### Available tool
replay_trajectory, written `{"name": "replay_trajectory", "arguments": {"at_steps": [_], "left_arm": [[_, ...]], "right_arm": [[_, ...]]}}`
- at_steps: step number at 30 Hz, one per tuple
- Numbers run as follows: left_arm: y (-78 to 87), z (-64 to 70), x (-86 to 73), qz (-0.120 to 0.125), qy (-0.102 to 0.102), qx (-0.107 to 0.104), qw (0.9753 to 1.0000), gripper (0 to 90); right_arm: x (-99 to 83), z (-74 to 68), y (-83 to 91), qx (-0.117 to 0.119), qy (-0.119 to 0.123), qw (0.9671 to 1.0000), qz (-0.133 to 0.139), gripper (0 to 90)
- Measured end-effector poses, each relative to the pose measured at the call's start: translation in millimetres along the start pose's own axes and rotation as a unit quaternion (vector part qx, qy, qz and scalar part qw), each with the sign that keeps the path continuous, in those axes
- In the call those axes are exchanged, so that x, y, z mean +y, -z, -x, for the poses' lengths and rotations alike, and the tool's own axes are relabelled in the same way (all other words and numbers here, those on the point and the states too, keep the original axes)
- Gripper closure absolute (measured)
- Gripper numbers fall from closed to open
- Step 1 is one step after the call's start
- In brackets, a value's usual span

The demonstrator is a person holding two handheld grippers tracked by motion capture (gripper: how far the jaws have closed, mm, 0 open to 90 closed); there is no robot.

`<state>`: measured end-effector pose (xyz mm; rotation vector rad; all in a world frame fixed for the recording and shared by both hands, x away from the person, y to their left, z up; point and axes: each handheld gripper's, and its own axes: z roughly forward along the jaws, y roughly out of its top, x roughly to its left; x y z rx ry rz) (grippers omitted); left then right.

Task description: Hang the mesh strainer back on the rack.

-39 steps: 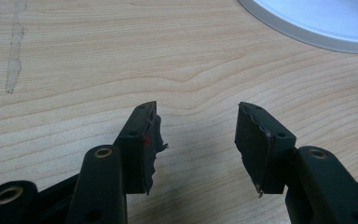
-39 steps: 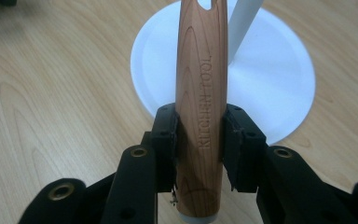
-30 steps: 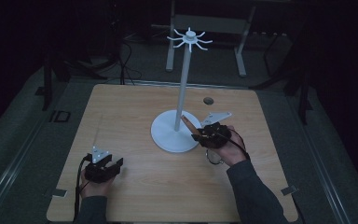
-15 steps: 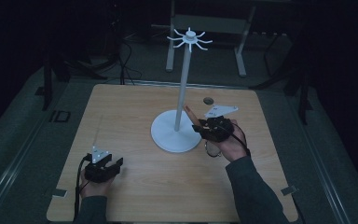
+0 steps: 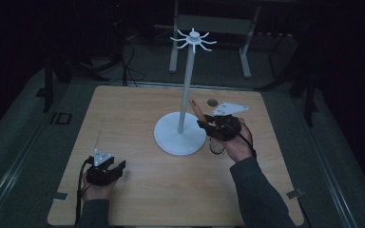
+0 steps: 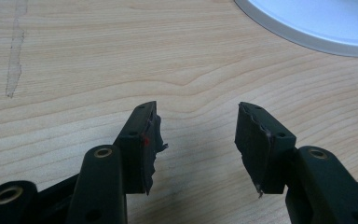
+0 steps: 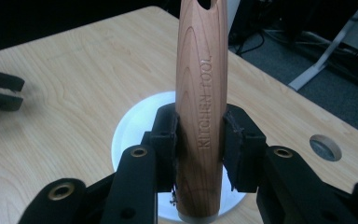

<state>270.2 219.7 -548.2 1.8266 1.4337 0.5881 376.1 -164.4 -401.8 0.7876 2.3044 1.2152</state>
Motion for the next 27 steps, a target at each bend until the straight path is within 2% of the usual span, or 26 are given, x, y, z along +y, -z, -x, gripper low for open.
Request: {"name": "replay_trajectory", "arguments": {"at_steps": [16,27], "left_arm": [[0.3,-0.5,0.0,0.002,0.003,0.001,1.0000,49.1],[0.9,-0.8,0.2,0.002,0.003,0.001,1.0000,49.1]], "right_arm": [[11.3,4.9,12.7,-0.009,-0.017,0.9987,0.046,67.7],[14.8,5.9,16.8,-0.013,-0.028,0.9973,0.067,67.7]]}}
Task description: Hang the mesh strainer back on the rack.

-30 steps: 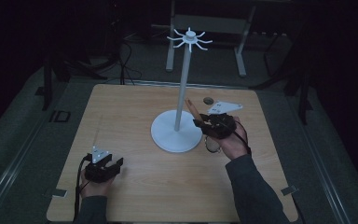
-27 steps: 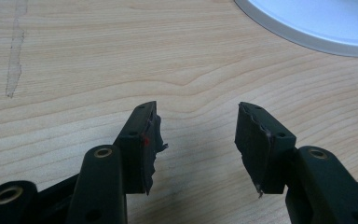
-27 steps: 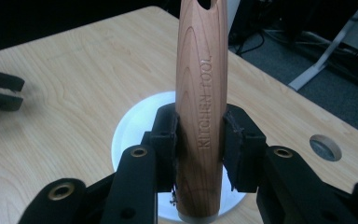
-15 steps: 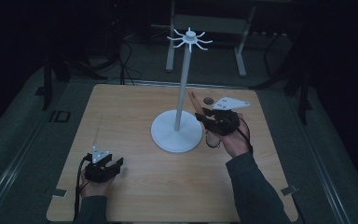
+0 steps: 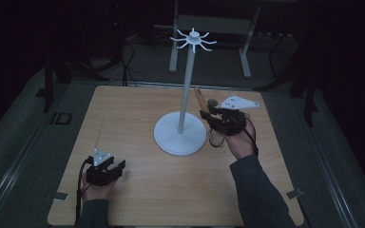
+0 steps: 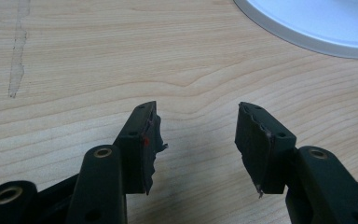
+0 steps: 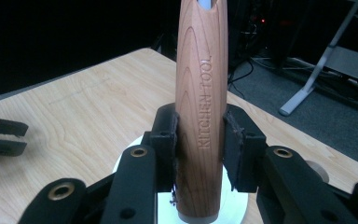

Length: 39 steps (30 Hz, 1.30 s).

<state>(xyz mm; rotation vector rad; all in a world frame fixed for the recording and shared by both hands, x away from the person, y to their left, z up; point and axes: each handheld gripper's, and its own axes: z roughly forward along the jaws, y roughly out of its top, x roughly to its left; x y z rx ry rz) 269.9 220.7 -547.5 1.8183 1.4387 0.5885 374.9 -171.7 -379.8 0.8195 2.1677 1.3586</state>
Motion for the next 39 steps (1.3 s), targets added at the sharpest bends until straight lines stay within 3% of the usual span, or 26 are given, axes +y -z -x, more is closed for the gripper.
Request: {"name": "replay_trajectory", "arguments": {"at_steps": [14,39], "left_arm": [[0.1,0.0,0.0,0.000,-0.001,0.000,1.0000,48.9],[0.1,0.1,0.0,0.001,0.001,0.000,1.0000,48.7]], "right_arm": [[2.9,6.8,7.7,0.000,-0.029,0.9993,0.025,67.7],[15.3,7.6,15.8,-0.006,-0.028,0.9985,0.047,67.7]]}}
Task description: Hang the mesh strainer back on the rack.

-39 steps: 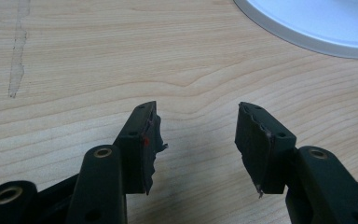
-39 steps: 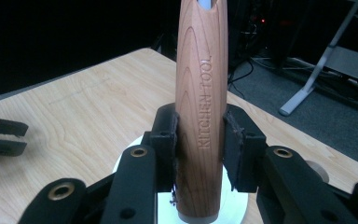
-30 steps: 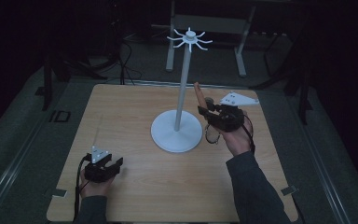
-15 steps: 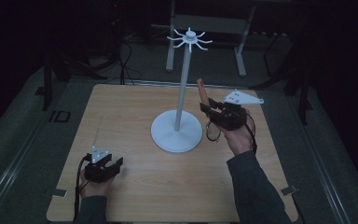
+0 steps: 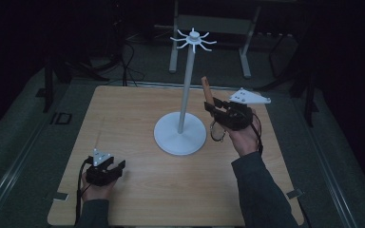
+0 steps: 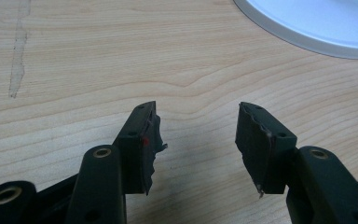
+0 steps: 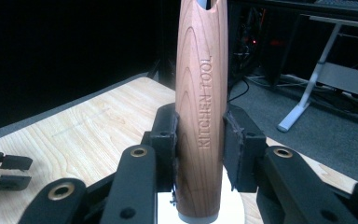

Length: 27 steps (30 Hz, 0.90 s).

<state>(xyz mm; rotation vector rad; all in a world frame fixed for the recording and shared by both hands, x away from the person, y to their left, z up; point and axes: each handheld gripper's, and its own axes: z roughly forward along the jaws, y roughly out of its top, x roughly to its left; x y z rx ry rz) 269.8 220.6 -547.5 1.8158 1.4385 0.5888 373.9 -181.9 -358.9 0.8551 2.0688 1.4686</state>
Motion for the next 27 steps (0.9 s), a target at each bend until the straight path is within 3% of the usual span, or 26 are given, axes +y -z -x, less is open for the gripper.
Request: {"name": "replay_trajectory", "arguments": {"at_steps": [27], "left_arm": [[-0.1,-0.3,0.0,0.000,-0.001,0.001,1.0000,48.3]], "right_arm": [[16.0,0.4,6.6,-0.004,0.007,0.9999,0.010,67.7]]}}
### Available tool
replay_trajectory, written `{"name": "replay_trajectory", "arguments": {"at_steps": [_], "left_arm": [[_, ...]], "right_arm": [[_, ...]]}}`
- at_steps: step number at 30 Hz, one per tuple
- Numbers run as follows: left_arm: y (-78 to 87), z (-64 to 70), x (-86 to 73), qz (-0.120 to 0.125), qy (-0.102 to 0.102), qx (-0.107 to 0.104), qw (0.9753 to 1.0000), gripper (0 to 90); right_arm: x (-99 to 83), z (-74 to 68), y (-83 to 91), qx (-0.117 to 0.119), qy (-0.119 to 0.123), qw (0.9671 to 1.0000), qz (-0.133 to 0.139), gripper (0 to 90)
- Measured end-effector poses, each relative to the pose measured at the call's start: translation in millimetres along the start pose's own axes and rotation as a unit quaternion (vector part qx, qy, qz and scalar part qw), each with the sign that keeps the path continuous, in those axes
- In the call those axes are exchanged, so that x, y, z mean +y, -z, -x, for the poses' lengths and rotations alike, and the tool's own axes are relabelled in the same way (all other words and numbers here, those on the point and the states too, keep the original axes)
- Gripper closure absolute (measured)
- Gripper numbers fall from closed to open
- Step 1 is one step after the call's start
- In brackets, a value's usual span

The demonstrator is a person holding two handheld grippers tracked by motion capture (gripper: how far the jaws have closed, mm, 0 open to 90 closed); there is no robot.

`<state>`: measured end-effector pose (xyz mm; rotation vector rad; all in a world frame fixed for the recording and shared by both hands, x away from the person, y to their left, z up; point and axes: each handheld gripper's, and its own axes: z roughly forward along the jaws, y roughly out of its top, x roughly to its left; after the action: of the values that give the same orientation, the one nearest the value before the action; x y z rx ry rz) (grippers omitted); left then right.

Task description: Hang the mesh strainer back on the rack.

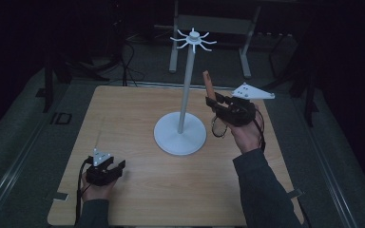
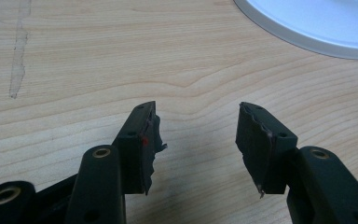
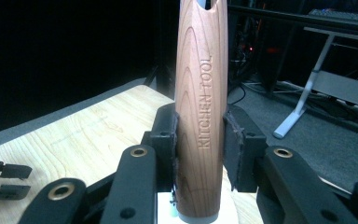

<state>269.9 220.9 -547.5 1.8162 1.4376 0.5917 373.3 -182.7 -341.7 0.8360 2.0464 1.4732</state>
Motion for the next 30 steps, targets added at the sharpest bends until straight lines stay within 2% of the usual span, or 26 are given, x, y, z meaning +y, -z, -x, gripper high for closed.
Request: {"name": "replay_trajectory", "arguments": {"at_steps": [30], "left_arm": [[0.4,-0.6,0.1,0.000,0.000,0.000,1.0000,48.2]], "right_arm": [[12.2,-1.6,5.2,-0.003,-0.001,0.9998,0.020,67.7]]}}
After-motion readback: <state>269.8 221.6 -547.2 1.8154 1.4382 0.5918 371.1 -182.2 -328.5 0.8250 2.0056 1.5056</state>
